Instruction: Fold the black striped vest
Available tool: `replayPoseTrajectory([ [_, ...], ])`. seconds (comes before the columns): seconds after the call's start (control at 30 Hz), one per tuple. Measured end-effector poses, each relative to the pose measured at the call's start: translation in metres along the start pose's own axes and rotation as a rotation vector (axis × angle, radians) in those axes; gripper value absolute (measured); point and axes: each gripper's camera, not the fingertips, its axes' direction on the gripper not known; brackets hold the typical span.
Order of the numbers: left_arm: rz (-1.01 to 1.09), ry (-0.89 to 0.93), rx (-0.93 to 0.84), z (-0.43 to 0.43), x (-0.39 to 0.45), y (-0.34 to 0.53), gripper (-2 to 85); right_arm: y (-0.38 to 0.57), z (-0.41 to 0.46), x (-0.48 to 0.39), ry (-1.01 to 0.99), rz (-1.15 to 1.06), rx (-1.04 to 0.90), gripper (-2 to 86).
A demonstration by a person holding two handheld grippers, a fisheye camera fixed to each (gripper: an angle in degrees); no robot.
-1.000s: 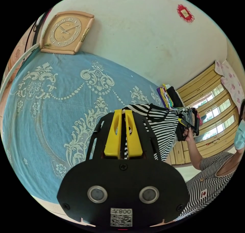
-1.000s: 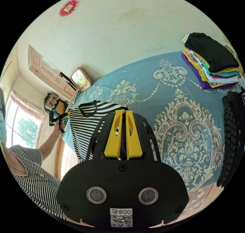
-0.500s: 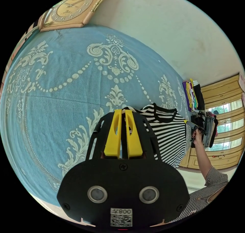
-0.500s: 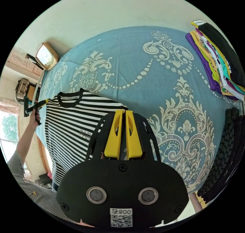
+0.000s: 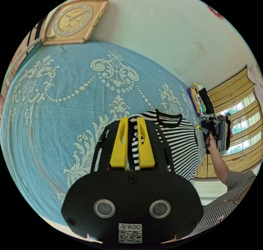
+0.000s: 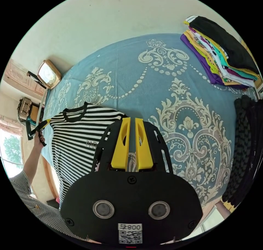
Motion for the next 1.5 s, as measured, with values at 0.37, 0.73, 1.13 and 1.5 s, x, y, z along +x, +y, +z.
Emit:
replayPoseTrajectory([
  [0.37, 0.299, -0.316, -0.149, 0.069, 0.12, -0.016, 0.5, -0.016, 0.027, -0.109, 0.036, -0.318, -0.034, 0.0],
  [0.73, 0.004, -0.435, 0.013, 0.01, 0.079, 0.0, 0.2, -0.014, 0.053, -0.125, 0.069, -0.33, -0.08, 0.1],
  [1.13, 0.335, -0.3, -0.164, 0.099, 0.157, 0.01, 0.2, 0.003, 0.061, -0.152, 0.176, -0.42, -0.076, 0.1],
  [1.5, 0.242, -0.216, -0.142, 0.11, 0.133, 0.0, 0.2, 0.009, 0.075, -0.152, 0.273, -0.429, -0.036, -0.2],
])
